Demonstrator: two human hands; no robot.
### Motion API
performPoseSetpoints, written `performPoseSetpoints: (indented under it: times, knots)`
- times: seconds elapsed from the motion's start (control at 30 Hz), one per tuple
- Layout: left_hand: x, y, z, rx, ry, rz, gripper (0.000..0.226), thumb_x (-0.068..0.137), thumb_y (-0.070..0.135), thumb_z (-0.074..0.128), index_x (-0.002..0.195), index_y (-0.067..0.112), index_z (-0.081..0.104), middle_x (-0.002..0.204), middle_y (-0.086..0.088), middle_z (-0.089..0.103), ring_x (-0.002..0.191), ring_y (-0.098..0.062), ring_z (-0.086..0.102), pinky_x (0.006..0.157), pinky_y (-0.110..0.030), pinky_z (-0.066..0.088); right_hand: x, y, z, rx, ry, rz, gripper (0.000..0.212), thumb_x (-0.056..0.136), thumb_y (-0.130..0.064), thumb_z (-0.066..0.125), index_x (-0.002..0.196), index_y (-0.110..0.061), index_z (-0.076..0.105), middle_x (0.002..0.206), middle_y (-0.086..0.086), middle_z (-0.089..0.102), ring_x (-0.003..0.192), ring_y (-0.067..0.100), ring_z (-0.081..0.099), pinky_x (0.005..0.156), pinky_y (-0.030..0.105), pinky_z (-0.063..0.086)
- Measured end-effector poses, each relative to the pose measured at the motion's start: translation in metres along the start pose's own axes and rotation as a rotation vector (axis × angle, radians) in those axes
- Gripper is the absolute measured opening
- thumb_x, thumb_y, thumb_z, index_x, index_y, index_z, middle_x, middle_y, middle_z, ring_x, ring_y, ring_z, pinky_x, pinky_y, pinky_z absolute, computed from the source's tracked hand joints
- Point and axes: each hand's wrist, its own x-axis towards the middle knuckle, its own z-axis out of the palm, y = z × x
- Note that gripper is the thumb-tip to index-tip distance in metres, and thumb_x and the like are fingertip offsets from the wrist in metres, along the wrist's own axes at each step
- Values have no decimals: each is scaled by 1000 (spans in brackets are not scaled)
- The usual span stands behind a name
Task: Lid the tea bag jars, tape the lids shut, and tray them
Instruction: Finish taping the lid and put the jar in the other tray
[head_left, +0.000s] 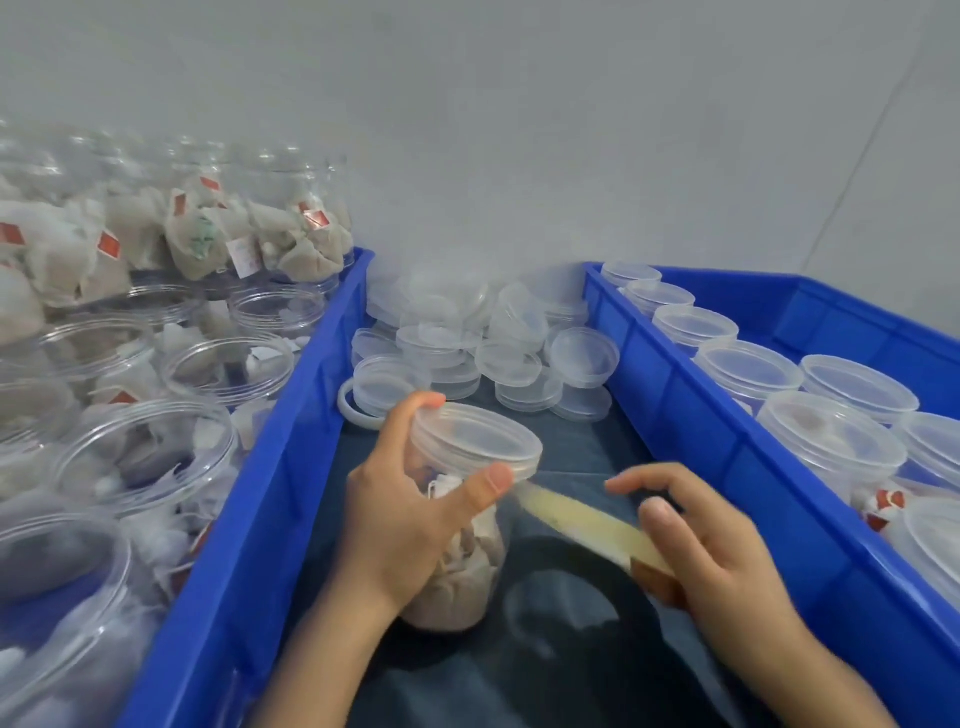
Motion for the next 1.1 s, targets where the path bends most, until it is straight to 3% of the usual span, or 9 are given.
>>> performPoseSetpoints:
  times: [0.13, 0.27, 0.37, 0.5, 0.67, 0.83, 0.93, 1.0, 1.1]
  knots:
    - [-2, 2, 0, -74, 42, -8, 60, 47, 62, 70, 103, 47, 52, 97, 32, 62, 86, 7, 61, 74, -13, 48, 26, 4, 0, -355, 99, -95, 17, 83, -50, 36, 90, -38, 46, 46, 0, 47, 43, 11, 42, 48, 28, 35]
    - [-2, 4, 0, -110, 48, -30, 66, 45, 62, 69, 105, 41, 52, 94, 27, 64, 85, 8, 60, 71, -9, 46, 52, 17, 16, -442, 199, 5, 15, 85, -30, 31, 95, -33, 42, 58, 6, 54, 49, 18, 47, 49, 36, 37]
    - [-3, 4, -3, -160, 57, -46, 70, 44, 60, 70, 108, 38, 53, 96, 18, 65, 80, 6, 60, 69, -10, 46, 67, 23, 29, -473, 196, 33, 15, 91, -16, 36, 96, -28, 43, 57, 5, 52, 50, 21, 48, 47, 33, 36]
    - [-7, 6, -4, -190, -7, 19, 73, 44, 52, 74, 111, 31, 53, 101, 25, 64, 93, 5, 61, 71, -5, 44, 75, 25, 47, -481, 198, 41, 13, 92, -20, 35, 99, -22, 46, 55, -3, 50, 52, 20, 49, 48, 32, 37]
    - [-6, 6, 0, -268, -146, -18, 77, 44, 46, 75, 114, 27, 52, 105, 10, 67, 98, -7, 63, 77, -15, 48, 72, 12, 55, -468, 207, 29, 19, 94, -26, 36, 107, -20, 48, 65, 5, 62, 62, 29, 58, 60, 43, 48]
    - [-9, 1, 0, -284, -238, -114, 115, 29, 81, 72, 125, 26, 41, 108, 22, 64, 102, 2, 60, 80, -14, 48, 61, 2, 54, -510, 234, 46, 29, 96, -35, 35, 123, -28, 41, 75, 2, 65, 75, 30, 62, 69, 40, 48]
    - [-8, 5, -1, -132, -310, -80, 107, 34, 89, 62, 126, 36, 44, 119, 23, 56, 120, 0, 48, 101, -30, 43, 53, 0, 43, -567, 328, 59, 32, 96, -38, 32, 126, -31, 37, 68, -6, 56, 72, 24, 61, 60, 34, 43]
    - [-8, 10, -2, -70, -326, -73, 95, 42, 78, 69, 128, 47, 42, 129, 26, 49, 124, -4, 44, 106, -39, 37, 50, -1, 36, -651, 331, 86, 35, 95, -41, 25, 128, -33, 31, 71, -4, 60, 74, 22, 61, 60, 33, 43]
    - [-5, 21, -4, -37, -348, -45, 87, 54, 52, 64, 131, 59, 26, 133, 34, 44, 124, 4, 44, 102, -30, 40, 42, -4, 29, -740, 284, 123, 35, 95, -44, 19, 128, -34, 27, 76, -3, 64, 79, 21, 63, 59, 32, 39]
